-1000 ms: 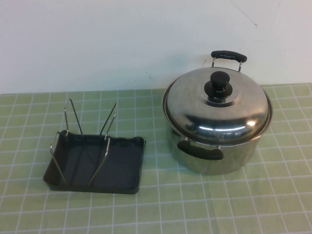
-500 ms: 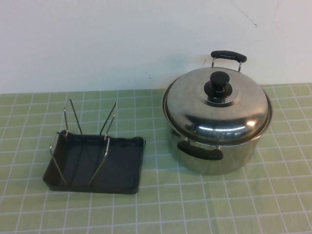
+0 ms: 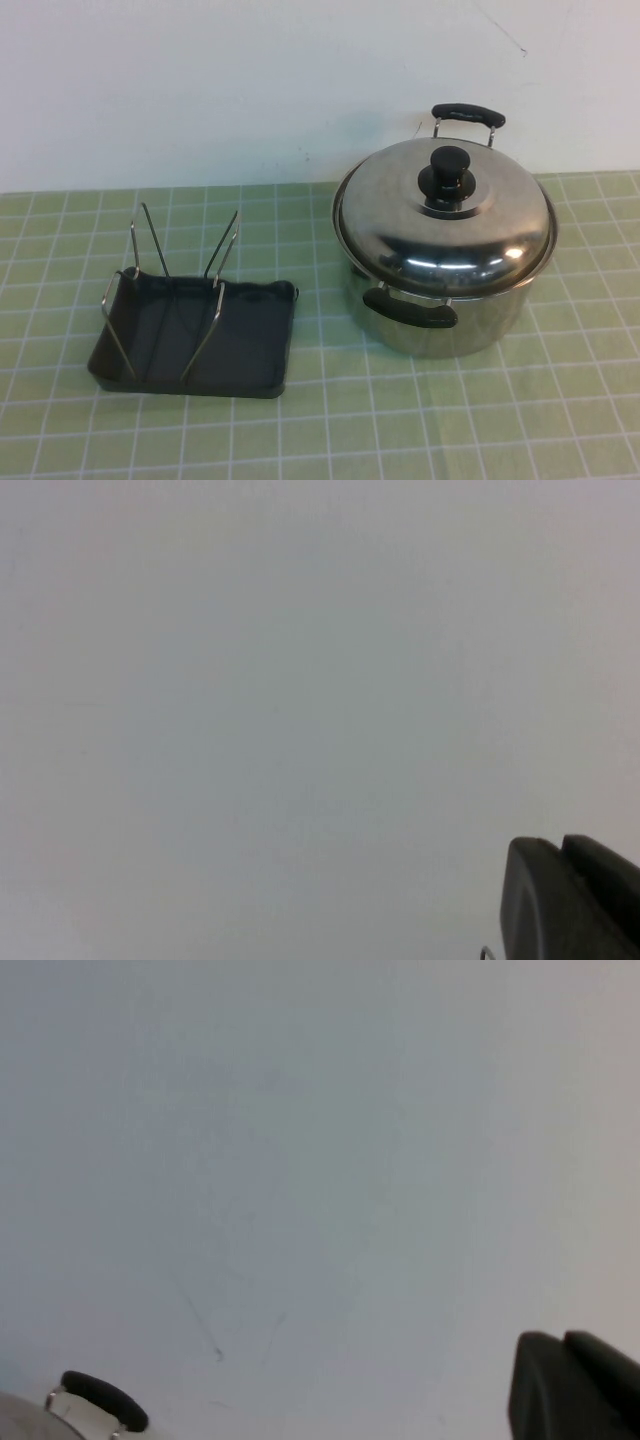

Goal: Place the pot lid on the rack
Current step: Open the pot

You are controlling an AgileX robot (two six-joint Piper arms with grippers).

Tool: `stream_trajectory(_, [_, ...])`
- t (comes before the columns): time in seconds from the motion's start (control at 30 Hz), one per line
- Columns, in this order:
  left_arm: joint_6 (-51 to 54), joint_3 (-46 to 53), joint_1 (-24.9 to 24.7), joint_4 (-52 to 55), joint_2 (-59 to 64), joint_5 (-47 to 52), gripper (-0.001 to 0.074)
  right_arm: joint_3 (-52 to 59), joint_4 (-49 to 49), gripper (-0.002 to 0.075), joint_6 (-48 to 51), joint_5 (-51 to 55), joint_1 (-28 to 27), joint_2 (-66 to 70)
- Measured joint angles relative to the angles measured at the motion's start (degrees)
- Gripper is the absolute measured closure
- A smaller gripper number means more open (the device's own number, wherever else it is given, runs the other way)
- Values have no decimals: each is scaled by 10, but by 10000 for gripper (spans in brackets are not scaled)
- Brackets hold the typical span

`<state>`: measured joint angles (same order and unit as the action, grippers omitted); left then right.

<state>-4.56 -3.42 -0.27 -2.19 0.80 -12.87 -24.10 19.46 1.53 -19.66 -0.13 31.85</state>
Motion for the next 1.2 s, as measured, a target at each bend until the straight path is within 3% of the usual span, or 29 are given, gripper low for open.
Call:
stream_trajectory(0.17, [-4, 1, 0, -1, 0, -15, 737, -11, 95, 727, -43, -192, 0, 180])
stream_trajectory(0.27, [-4, 1, 0, -1, 0, -12, 737, -50, 122, 727, -53, -246, 6, 281])
stream_trajectory(0.47, [-4, 4, 0, -2, 2, -4, 737, -147, 140, 727, -86, -263, 64, 428])
stream_trajectory(0.73, [22, 4, 0, -2, 51, 5, 737, -257, 153, 715, -123, -202, 170, 547])
stream_trajectory(0.83, [22, 4, 0, -2, 64, 4, 737, -284, 190, 624, -184, -192, 177, 583])
stream_trajectory(1.07, [11, 4, 0, -2, 69, -1, 737, -302, 230, 193, -259, -174, 180, 619])
stream_trajectory(1.2, [0, 4, 0, -2, 69, 0, 737, -303, 233, 110, -262, -174, 180, 633])
